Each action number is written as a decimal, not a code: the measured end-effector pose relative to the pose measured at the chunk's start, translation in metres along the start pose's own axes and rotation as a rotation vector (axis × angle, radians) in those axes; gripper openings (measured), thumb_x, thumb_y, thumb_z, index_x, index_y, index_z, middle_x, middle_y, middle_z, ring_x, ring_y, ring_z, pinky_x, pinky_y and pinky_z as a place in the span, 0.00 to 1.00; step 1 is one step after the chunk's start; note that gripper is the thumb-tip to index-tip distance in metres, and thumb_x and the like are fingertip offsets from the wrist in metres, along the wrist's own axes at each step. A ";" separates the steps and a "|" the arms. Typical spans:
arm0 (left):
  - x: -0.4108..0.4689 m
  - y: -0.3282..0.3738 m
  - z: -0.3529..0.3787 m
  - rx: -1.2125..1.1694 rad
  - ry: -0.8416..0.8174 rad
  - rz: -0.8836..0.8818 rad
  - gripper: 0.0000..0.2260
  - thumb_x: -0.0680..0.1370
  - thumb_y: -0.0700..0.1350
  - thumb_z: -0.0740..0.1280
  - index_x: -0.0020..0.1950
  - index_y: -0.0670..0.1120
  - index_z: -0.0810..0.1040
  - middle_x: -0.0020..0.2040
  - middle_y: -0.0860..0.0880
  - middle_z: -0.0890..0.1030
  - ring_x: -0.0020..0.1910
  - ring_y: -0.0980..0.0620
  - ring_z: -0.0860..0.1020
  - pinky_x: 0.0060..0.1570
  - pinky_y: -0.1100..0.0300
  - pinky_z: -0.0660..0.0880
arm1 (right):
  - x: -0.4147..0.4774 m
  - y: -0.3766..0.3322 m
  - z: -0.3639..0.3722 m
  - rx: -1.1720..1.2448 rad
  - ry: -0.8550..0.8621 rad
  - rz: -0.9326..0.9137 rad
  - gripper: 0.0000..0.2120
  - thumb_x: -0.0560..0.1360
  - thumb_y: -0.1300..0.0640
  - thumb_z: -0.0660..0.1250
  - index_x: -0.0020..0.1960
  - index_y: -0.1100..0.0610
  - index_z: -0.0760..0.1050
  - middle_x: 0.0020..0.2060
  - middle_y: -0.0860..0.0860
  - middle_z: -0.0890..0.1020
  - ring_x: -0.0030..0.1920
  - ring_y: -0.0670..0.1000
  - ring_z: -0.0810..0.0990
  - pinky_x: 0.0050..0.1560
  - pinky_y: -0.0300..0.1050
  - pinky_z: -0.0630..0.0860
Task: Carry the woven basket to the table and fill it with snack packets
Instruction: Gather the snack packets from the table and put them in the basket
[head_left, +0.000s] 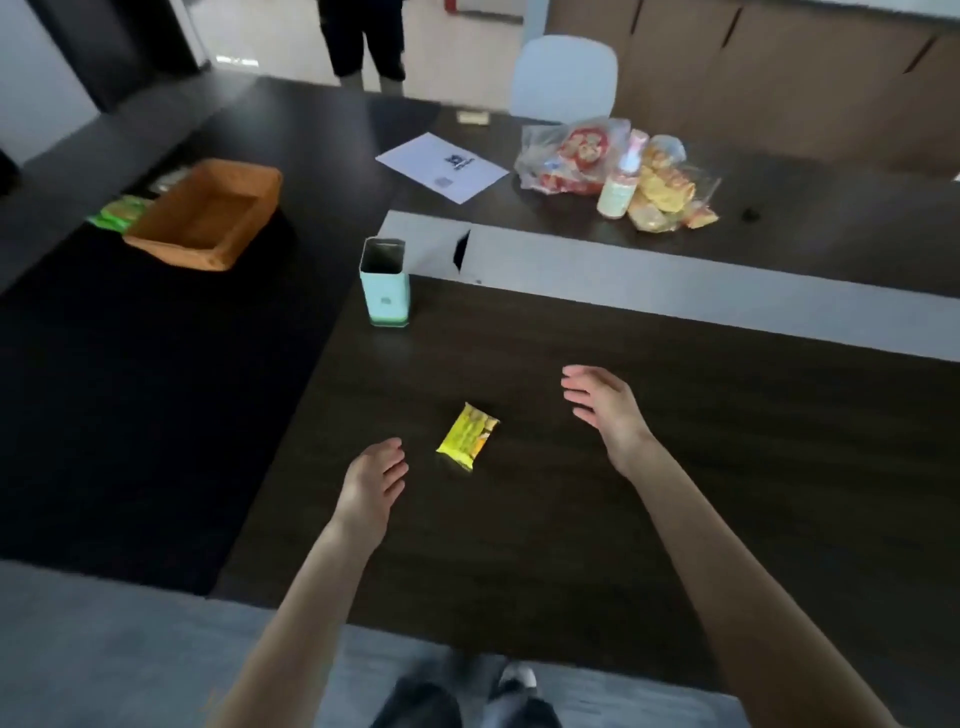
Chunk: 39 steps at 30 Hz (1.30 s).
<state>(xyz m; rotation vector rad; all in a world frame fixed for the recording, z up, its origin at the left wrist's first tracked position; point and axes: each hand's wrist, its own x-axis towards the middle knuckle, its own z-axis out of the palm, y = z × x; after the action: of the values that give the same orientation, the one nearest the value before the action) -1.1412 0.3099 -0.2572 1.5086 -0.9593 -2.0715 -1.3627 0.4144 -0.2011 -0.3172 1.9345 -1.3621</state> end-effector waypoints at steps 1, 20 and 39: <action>0.006 -0.007 0.005 -0.016 0.021 -0.024 0.20 0.81 0.41 0.54 0.73 0.38 0.64 0.74 0.39 0.65 0.75 0.42 0.63 0.74 0.50 0.60 | 0.015 0.005 0.003 -0.024 -0.026 0.027 0.11 0.78 0.59 0.59 0.55 0.55 0.77 0.53 0.51 0.79 0.59 0.51 0.77 0.62 0.45 0.70; 0.091 -0.033 0.070 -0.135 0.173 -0.322 0.19 0.81 0.42 0.54 0.71 0.39 0.67 0.68 0.42 0.72 0.69 0.45 0.70 0.68 0.53 0.64 | 0.104 0.069 0.085 -0.502 -0.388 0.261 0.20 0.77 0.57 0.57 0.61 0.72 0.71 0.62 0.68 0.74 0.65 0.65 0.71 0.66 0.58 0.65; -0.063 0.079 0.039 -0.024 0.058 0.419 0.19 0.81 0.44 0.56 0.72 0.45 0.69 0.54 0.51 0.81 0.60 0.52 0.77 0.70 0.54 0.66 | -0.023 -0.054 0.062 -0.089 -0.384 -0.213 0.10 0.78 0.57 0.59 0.57 0.52 0.75 0.61 0.54 0.77 0.58 0.49 0.77 0.59 0.42 0.73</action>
<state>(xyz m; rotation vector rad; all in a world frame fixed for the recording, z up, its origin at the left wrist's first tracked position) -1.1620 0.3094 -0.1513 1.2207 -1.1133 -1.7256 -1.3149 0.3615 -0.1532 -0.7875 1.6748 -1.2395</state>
